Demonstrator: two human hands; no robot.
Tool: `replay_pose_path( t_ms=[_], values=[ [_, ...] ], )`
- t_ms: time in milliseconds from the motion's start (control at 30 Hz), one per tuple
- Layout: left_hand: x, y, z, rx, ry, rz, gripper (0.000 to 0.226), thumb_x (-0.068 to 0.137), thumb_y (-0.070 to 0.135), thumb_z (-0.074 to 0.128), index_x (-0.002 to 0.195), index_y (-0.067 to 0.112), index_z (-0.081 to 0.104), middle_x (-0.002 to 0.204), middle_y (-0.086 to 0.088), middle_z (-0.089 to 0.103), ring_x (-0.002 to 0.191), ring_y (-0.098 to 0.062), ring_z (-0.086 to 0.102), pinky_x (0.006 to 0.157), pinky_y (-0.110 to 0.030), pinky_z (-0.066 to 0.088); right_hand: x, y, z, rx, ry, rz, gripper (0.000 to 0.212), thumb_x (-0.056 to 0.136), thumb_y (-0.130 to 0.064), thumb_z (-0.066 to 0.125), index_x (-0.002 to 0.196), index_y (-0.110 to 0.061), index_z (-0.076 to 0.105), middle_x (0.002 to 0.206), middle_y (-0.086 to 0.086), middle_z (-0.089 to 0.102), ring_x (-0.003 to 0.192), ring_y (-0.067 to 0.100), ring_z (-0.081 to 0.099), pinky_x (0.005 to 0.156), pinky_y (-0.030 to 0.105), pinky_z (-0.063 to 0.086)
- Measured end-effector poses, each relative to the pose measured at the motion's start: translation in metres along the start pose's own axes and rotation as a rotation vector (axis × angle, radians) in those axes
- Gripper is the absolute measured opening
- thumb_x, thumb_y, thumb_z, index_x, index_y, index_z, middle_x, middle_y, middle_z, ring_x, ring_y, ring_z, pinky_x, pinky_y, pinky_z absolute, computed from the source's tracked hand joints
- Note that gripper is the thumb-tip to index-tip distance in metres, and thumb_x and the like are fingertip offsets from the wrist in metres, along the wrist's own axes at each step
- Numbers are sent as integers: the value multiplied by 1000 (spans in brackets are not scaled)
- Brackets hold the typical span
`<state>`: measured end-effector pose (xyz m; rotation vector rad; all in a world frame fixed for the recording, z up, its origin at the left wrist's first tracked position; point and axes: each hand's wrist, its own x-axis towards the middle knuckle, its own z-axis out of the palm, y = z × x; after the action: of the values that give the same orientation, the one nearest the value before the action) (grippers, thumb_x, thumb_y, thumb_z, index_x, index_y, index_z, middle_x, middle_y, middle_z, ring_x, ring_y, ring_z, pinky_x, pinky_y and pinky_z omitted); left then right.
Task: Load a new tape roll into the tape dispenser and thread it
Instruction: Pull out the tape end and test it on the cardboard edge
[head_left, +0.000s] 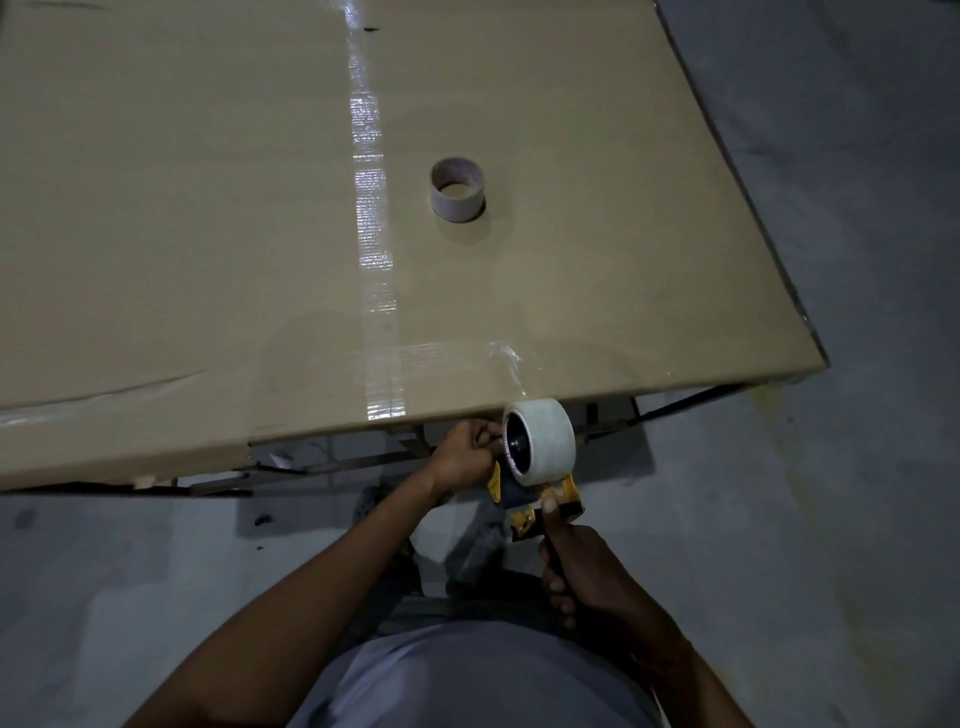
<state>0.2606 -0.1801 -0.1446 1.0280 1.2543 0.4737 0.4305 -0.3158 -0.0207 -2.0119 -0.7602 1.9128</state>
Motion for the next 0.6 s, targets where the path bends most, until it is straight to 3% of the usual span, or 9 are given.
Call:
replay_pose_path(
  t_ms=[100, 200, 300, 467, 600],
  values=[
    [-1, -2, 2, 18, 1, -30, 13, 92, 10, 77, 81, 15, 70, 81, -4, 73, 81, -12, 65, 80, -32, 48, 0, 0, 1, -19, 10, -3, 80, 88, -89, 39, 73, -12, 53, 58, 7, 46, 41, 18, 41, 45, 25, 36],
    [-8, -3, 8, -12, 43, -53, 9, 99, -1, 70, 97, 7, 73, 81, 4, 78, 75, -3, 69, 75, -26, 52, -1, 1, 3, -43, 41, -16, 78, 83, -91, 41, 71, -15, 53, 60, 9, 47, 41, 19, 42, 46, 26, 34],
    [-16, 2, 6, -86, 85, -119, 6, 97, 9, 76, 95, 13, 73, 78, 4, 75, 73, -5, 67, 70, -21, 52, -7, -4, 0, -35, 32, -6, 78, 88, -90, 40, 62, -17, 49, 55, 8, 47, 39, 19, 42, 45, 25, 33],
    [-20, 21, 1, -82, 49, -146, 43, 109, 26, 60, 67, 20, 63, 53, 13, 60, 53, -2, 53, 50, -13, 40, -18, 0, -13, -153, 56, -26, 76, 90, -84, 43, 49, -21, 49, 50, 3, 48, 41, 19, 46, 47, 26, 33],
    [-22, 32, 3, -65, 25, -140, 36, 110, 28, 61, 77, 16, 69, 57, 9, 60, 50, -2, 50, 50, -17, 38, -26, 1, -20, -327, 126, -130, 57, 102, -65, 46, 57, -30, 50, 49, -9, 54, 56, 6, 53, 56, 22, 35]
  ],
)
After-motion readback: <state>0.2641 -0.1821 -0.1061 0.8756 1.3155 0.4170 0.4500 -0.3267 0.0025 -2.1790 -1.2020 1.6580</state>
